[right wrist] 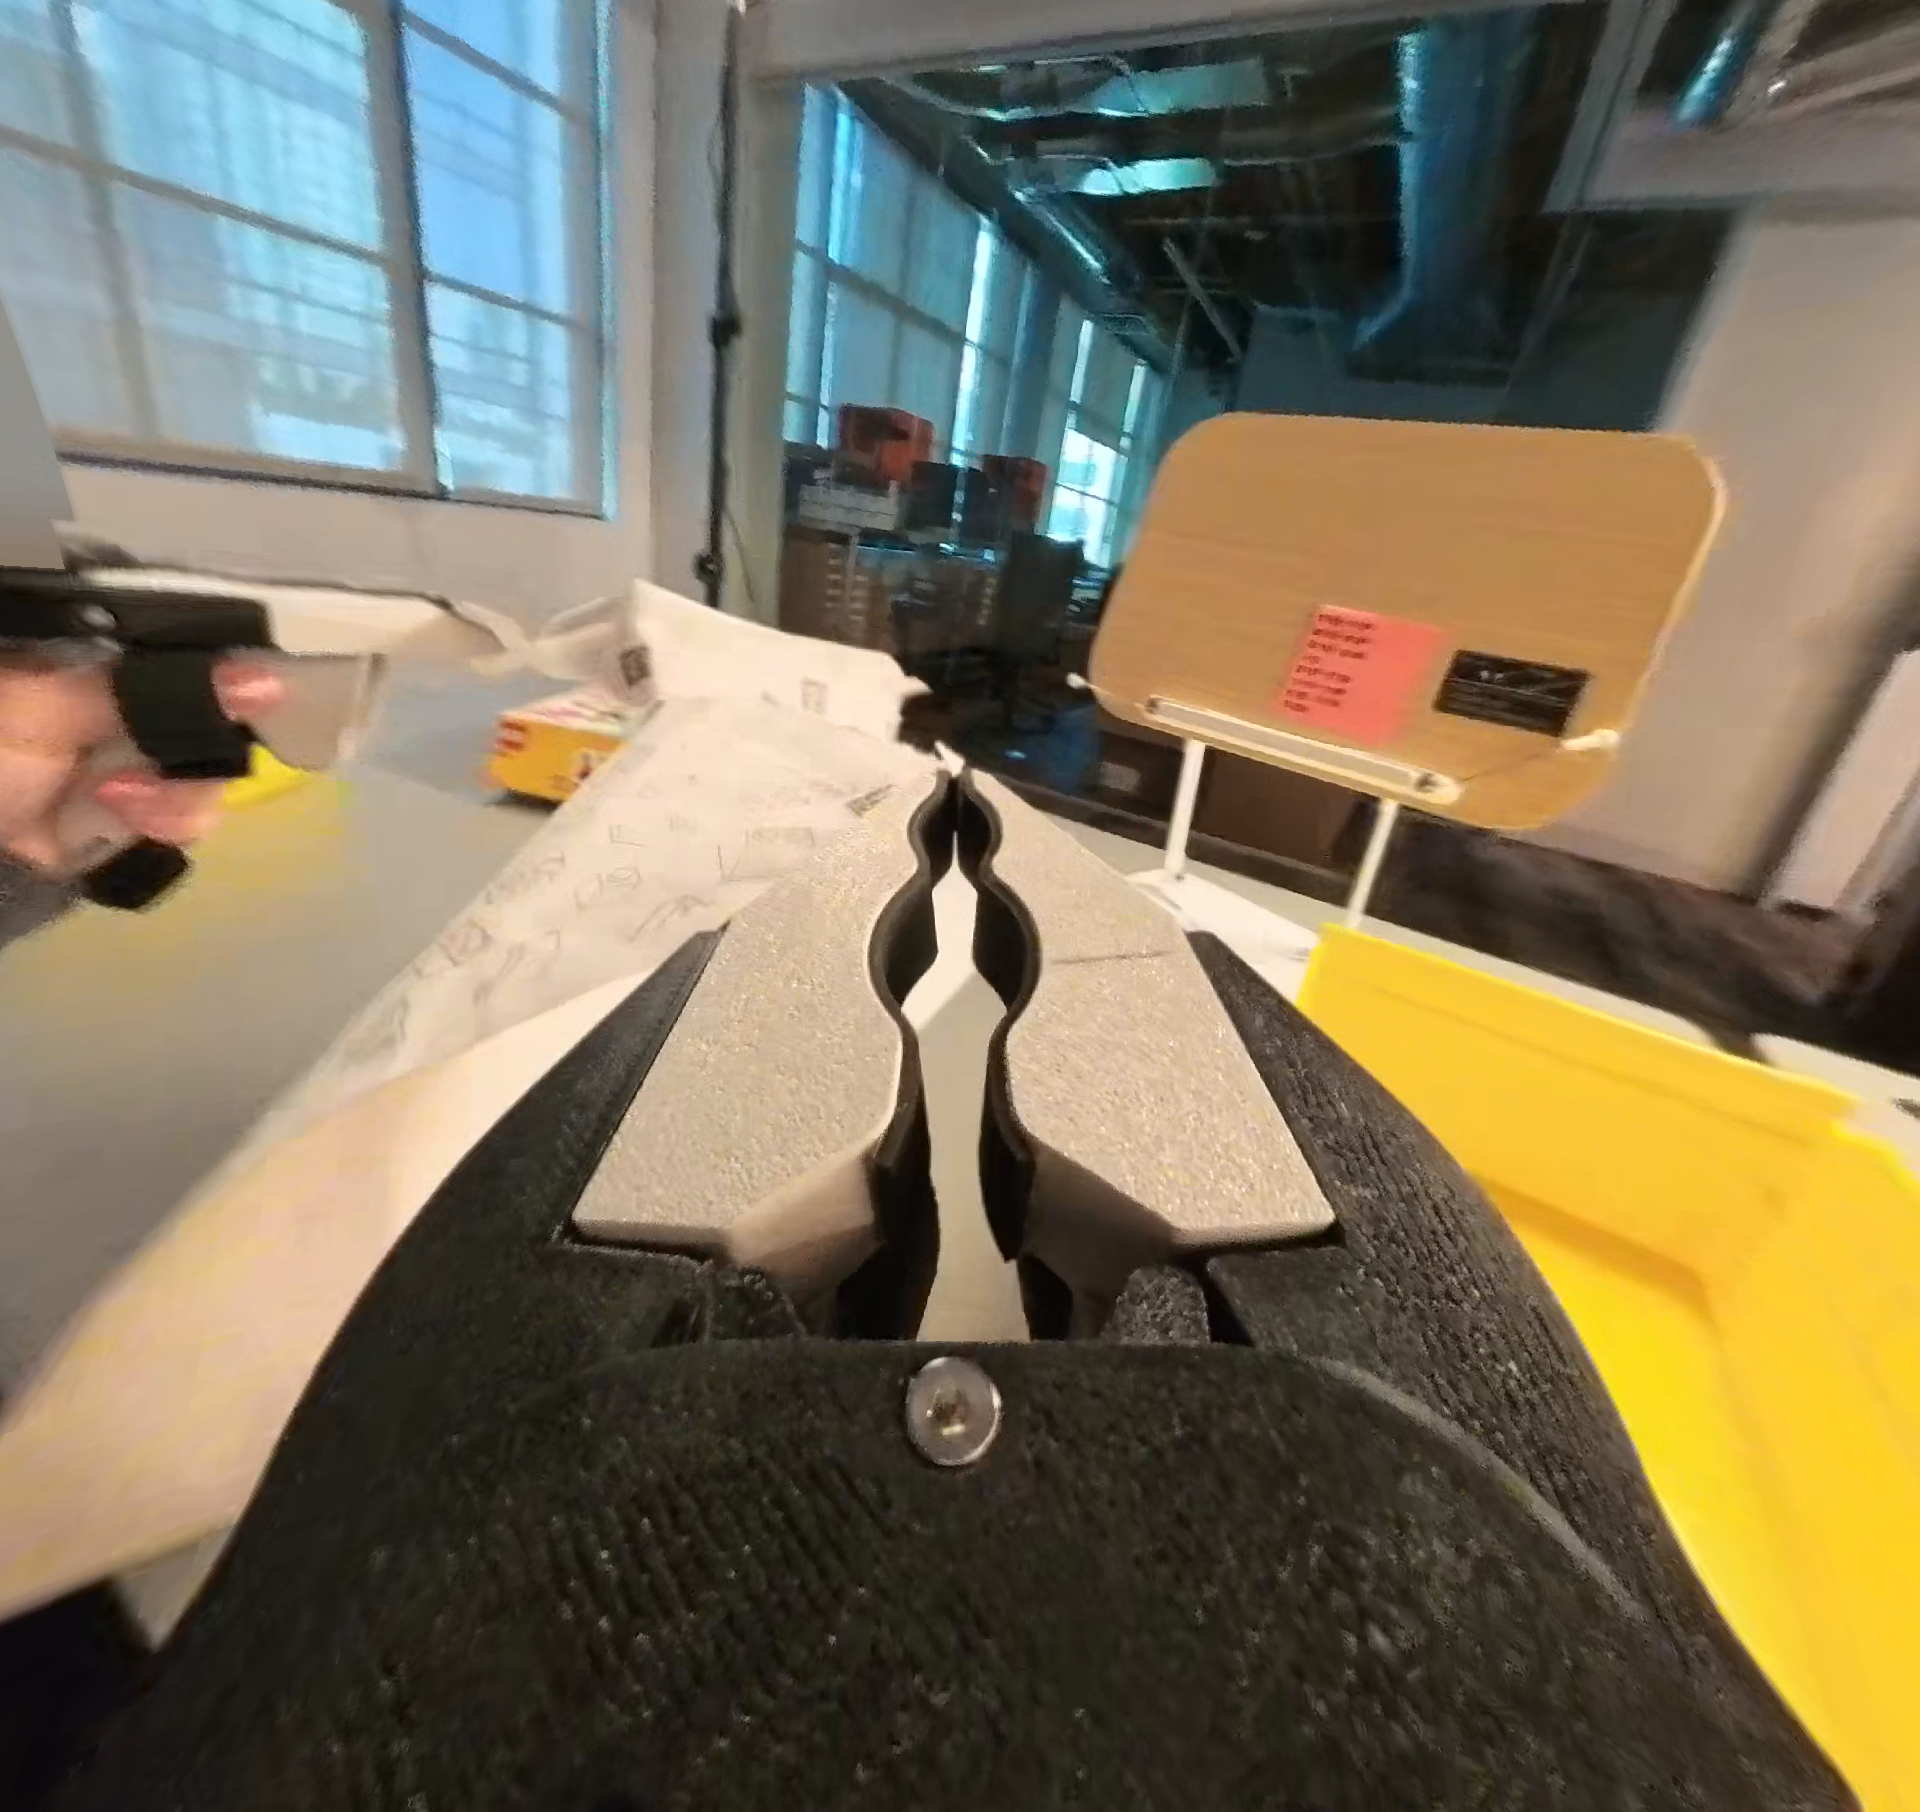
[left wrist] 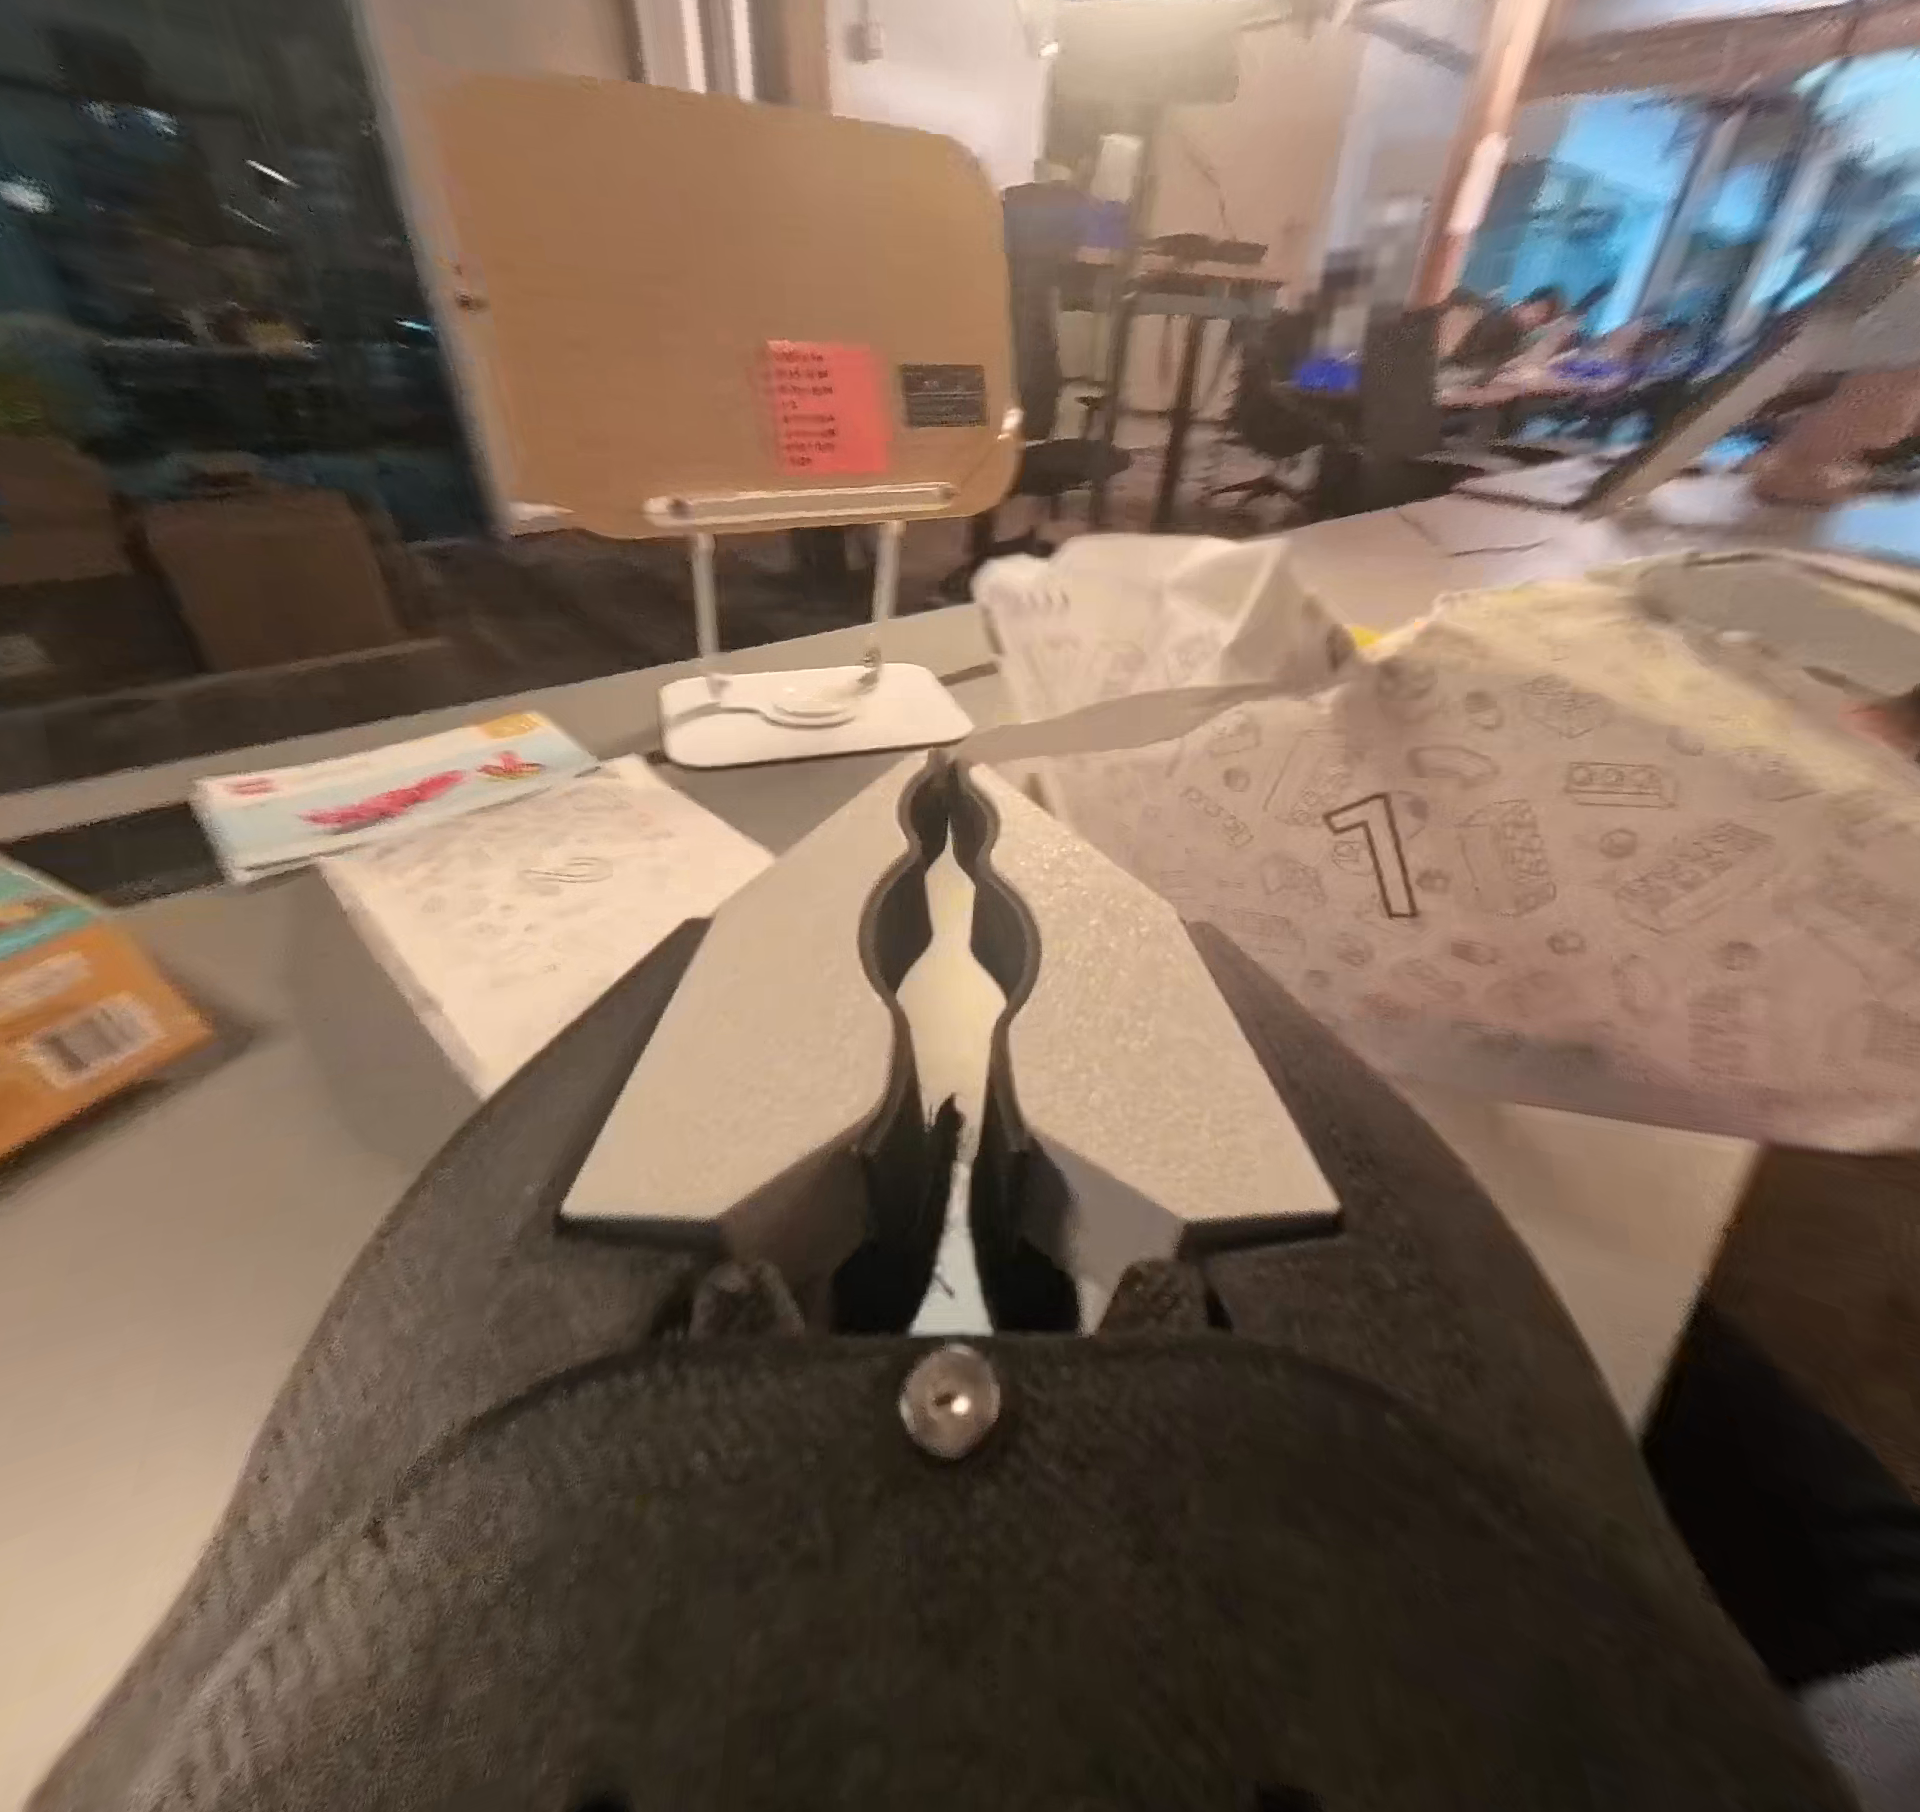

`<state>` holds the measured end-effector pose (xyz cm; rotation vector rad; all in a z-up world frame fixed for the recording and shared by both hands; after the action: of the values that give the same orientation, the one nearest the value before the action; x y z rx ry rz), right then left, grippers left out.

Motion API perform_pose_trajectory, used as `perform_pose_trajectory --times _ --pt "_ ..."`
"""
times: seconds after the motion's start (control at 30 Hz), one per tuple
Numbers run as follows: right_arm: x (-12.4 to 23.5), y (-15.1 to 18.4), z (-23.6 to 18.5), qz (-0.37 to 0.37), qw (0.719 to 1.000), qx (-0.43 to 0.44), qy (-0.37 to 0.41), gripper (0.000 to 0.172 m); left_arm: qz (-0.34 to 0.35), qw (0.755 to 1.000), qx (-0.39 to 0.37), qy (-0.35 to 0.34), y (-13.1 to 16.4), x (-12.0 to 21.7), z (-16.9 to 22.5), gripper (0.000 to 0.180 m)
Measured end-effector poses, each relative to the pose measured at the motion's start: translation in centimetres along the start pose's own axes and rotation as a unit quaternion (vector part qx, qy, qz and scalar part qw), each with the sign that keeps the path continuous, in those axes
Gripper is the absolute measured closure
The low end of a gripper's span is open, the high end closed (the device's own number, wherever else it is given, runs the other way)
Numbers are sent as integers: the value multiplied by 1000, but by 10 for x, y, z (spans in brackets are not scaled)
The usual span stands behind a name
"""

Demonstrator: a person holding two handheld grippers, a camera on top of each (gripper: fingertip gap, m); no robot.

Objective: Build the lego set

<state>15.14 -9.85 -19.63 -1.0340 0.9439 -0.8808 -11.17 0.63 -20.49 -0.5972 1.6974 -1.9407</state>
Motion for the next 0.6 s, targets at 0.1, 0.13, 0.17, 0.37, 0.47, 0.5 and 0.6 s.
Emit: perform_pose_trajectory --times 0.1,0.13,0.17,0.37,0.47,0.5,0.6 --pt "1 0 7 -14 999 26 18 172 10 999 2 -34 -1 6 -15 180" --pt "-1 2 6 -17 999 26 15 172 11 999 4 -35 -2 8 -17 180" --pt "-2 5 5 -21 999 22 11 172 12 999 -1 -41 -2 9 -19 180" --pt "-7 19 7 -34 999 7 8 172 8 999 1 -41 2 14 -24 180" --pt "-7 19 9 -26 999 11 19 172 12 999 -2 -32 2 14 -20 180" --pt "-7 15 9 -10 1000 18 21 172 14 1000 -6 -26 1 13 -16 180" --pt "-8 9 10 3 1000 8 13 172 12 1000 -3 16 0 10 3 180"
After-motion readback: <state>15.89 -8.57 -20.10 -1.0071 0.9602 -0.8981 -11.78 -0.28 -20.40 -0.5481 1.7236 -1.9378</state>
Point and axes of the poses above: each gripper's, where its closed fingertips meet, x back along the fingers, y out of its underside, z = x × y across the jaws, the point moved 6 cm from there along x, back along the fingers, and after that the axes turned 5 degrees about x, right-handed, at the moved point
